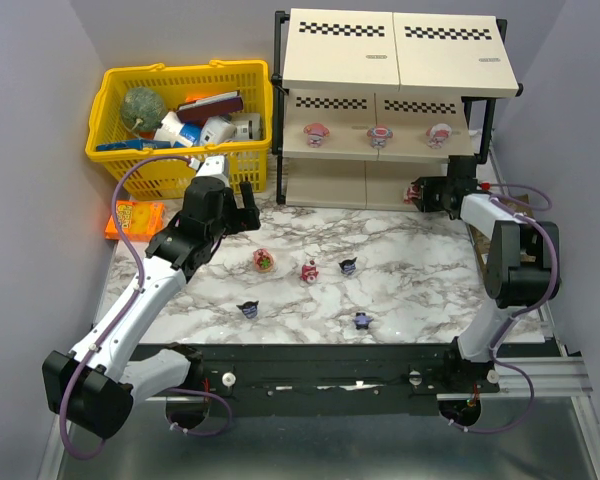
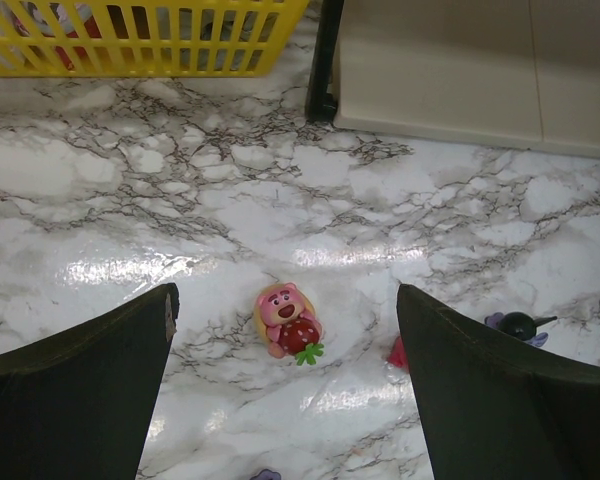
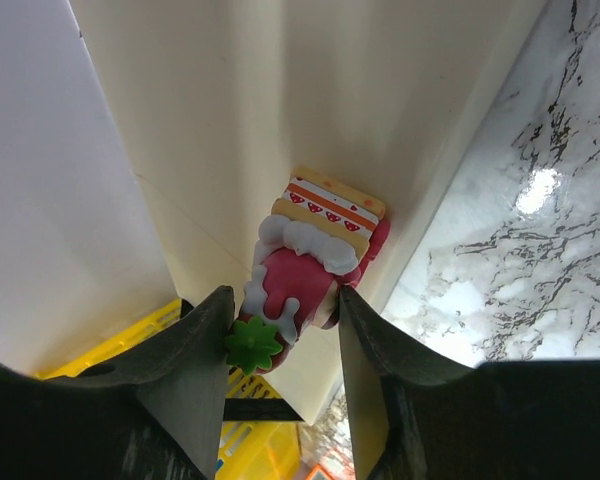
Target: Place and organize the plastic toys onto the shelf
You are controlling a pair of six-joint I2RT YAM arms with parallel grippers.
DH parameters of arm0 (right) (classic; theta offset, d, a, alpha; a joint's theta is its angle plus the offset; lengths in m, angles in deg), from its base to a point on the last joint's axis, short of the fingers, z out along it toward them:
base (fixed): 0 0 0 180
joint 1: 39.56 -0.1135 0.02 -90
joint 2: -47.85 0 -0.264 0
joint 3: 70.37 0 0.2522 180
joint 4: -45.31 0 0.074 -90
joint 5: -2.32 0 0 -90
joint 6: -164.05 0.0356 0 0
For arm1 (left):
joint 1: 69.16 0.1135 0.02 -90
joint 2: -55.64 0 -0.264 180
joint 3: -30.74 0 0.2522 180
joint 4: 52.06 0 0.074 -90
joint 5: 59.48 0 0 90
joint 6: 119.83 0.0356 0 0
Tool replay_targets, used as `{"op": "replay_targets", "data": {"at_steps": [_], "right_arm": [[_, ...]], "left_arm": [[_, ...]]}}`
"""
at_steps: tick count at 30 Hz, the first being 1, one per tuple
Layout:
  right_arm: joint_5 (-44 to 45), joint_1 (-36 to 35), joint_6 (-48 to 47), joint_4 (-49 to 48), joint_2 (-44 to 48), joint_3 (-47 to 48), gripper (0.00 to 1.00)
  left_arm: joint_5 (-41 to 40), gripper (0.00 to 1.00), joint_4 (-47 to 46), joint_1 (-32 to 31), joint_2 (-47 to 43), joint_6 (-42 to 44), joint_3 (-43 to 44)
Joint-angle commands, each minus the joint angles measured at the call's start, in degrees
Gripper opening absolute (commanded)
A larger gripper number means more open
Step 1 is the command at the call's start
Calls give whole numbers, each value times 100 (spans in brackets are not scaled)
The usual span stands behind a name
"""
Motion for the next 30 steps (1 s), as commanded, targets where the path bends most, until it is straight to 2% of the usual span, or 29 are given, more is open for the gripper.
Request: {"op": "replay_targets", "data": {"at_steps": [1, 7, 16, 21, 30], "right_arm": [[-38, 92, -88, 72, -223, 126, 58], [-266, 171, -237, 71, -275, 293, 73], [-486, 294, -378, -165, -319, 372, 82], [-592, 321, -387, -411, -284, 284, 85], [-723, 338, -316, -790, -91, -102, 83]], "left_arm": [[11, 99, -10, 57, 16, -52, 183], [29, 99, 17, 74, 7, -87, 165], [73, 99, -1, 83, 7, -105, 148], [90, 99, -1, 92, 16, -105, 156], [117, 99, -10, 118, -1, -113, 156]]}}
